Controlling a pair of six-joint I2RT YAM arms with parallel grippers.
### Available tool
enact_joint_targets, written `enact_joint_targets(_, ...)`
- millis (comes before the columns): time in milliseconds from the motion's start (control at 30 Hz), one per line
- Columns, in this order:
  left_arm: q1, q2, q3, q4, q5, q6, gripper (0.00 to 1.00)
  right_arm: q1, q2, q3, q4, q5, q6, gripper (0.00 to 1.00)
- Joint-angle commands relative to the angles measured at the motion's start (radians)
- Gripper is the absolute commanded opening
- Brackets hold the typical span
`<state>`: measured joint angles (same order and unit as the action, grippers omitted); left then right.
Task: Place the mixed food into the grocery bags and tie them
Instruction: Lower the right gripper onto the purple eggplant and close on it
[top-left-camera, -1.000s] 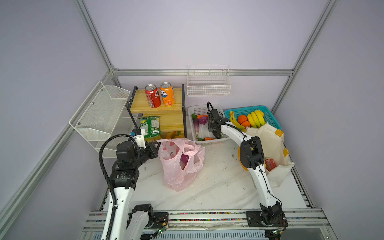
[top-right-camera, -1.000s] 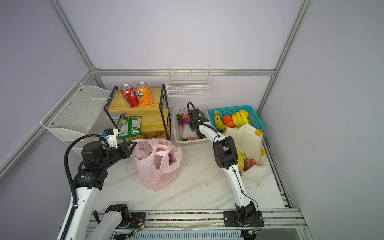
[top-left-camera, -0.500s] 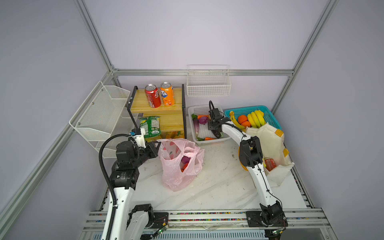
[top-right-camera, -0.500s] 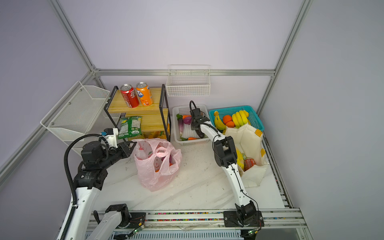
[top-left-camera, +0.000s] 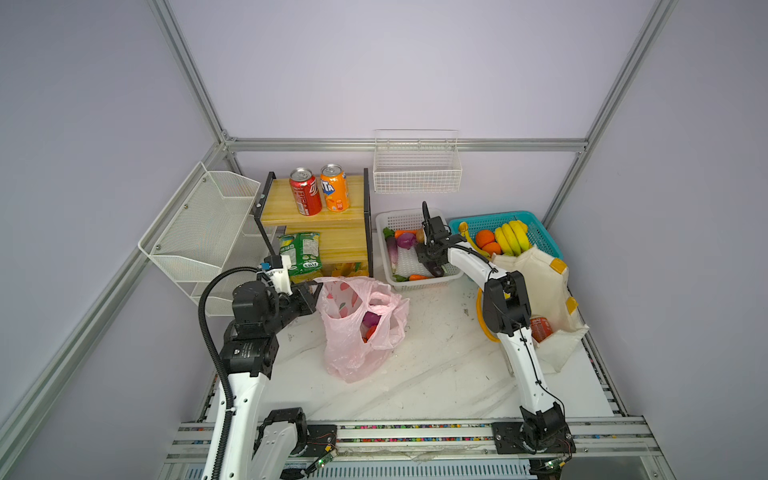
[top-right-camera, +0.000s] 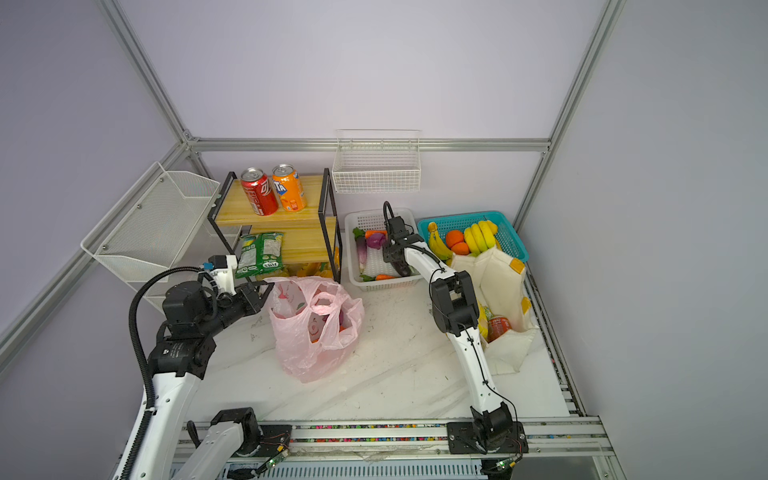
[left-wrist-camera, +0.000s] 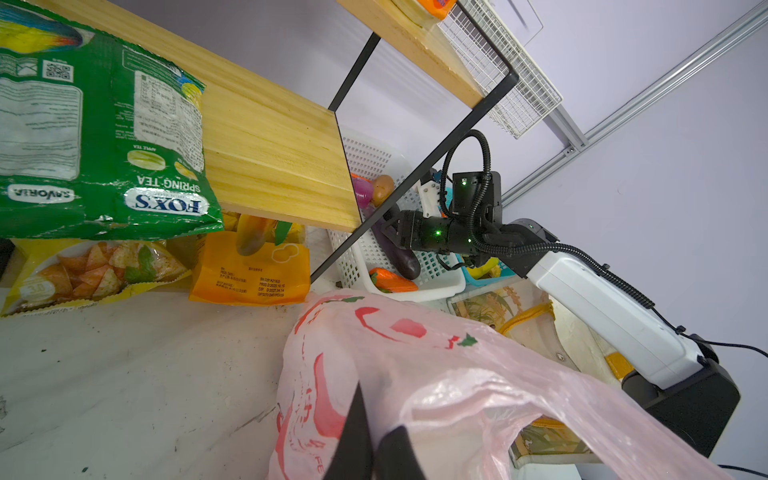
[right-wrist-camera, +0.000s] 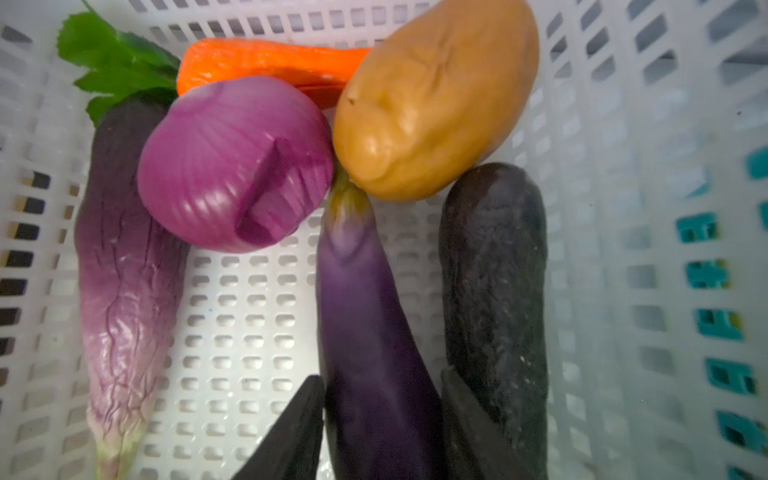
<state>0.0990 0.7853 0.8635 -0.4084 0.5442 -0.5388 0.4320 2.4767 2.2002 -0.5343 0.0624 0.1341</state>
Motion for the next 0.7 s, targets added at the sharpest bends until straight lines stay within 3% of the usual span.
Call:
enact_joint_targets(0, 0.007, -0.01, -0.038, 0.051, 0.019, -0.004, 0.0, -0.001, -0.06, 0.005, -0.08, 0.0, -0.077, 0.47)
enact_joint_targets(667, 0.007, -0.019, -0.038, 0.043, 0.01, 0.002, 0.0, -0.003, 0.115, 0.167, -0.253, 0.021, -0.224, 0.63)
